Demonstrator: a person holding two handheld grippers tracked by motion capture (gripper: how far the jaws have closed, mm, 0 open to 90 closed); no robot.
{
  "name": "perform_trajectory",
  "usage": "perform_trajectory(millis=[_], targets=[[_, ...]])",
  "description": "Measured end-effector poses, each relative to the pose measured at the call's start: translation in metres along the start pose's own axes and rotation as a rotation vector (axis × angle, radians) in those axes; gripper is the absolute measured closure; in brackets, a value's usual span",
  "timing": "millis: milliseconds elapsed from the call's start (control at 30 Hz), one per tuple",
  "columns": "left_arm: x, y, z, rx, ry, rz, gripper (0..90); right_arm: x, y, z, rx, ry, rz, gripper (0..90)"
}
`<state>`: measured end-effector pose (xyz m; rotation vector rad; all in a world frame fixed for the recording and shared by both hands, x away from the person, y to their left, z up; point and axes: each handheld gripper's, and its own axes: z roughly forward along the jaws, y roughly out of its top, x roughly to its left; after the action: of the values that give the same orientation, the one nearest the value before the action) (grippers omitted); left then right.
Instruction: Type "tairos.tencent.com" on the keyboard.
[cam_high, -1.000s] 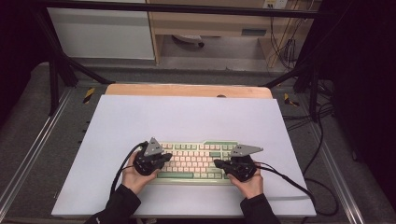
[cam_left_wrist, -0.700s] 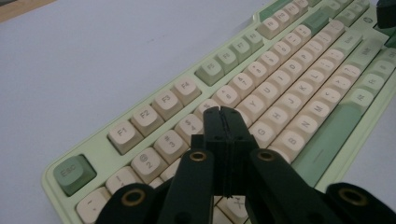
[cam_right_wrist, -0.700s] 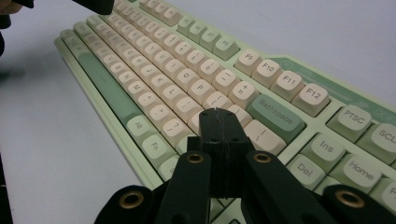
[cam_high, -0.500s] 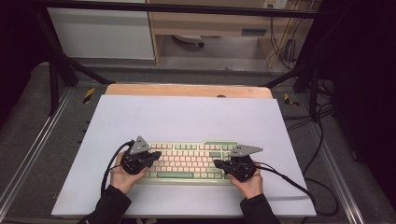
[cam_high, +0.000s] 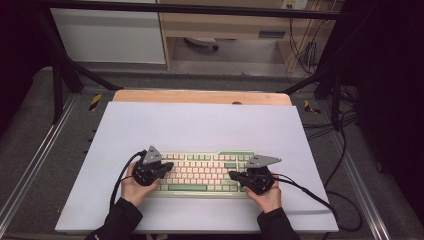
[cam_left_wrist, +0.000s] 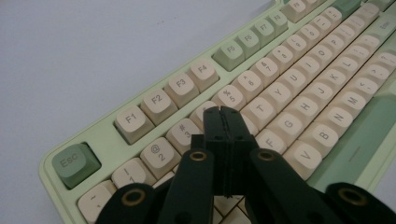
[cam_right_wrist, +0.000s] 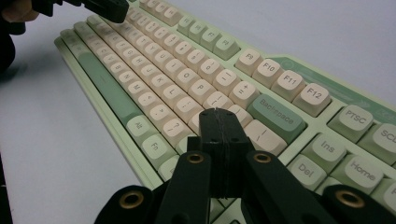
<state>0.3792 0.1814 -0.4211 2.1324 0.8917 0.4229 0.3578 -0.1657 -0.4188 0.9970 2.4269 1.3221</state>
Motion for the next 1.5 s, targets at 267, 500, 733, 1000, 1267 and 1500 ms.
perform_trajectory(millis=[267, 500, 733, 1000, 1267, 1500], targets=[[-0.002, -0.002, 0.005, 0.015, 0.003, 0.009, 90.0, 0.000, 0.000, 0.000, 0.000, 0.000, -0.002, 90.0], [-0.002, -0.003, 0.006, 0.014, -0.001, 0.009, 90.0, 0.000, 0.000, -0.001, -0.002, 0.000, -0.001, 90.0], [-0.003, -0.003, 0.005, 0.010, -0.006, 0.013, 90.0, 0.000, 0.000, -0.001, -0.004, -0.002, 0.002, 90.0], [-0.004, -0.002, -0.008, -0.014, -0.018, 0.021, 90.0, 0.000, 0.001, -0.002, -0.011, 0.002, 0.001, 90.0], [-0.002, -0.007, -0.022, -0.020, -0.020, 0.023, 90.0, 0.001, 0.003, -0.002, -0.016, 0.006, 0.007, 90.0], [0.003, -0.017, -0.031, -0.021, -0.016, 0.008, 90.0, 0.005, 0.007, 0.001, -0.017, 0.013, -0.002, 90.0]])
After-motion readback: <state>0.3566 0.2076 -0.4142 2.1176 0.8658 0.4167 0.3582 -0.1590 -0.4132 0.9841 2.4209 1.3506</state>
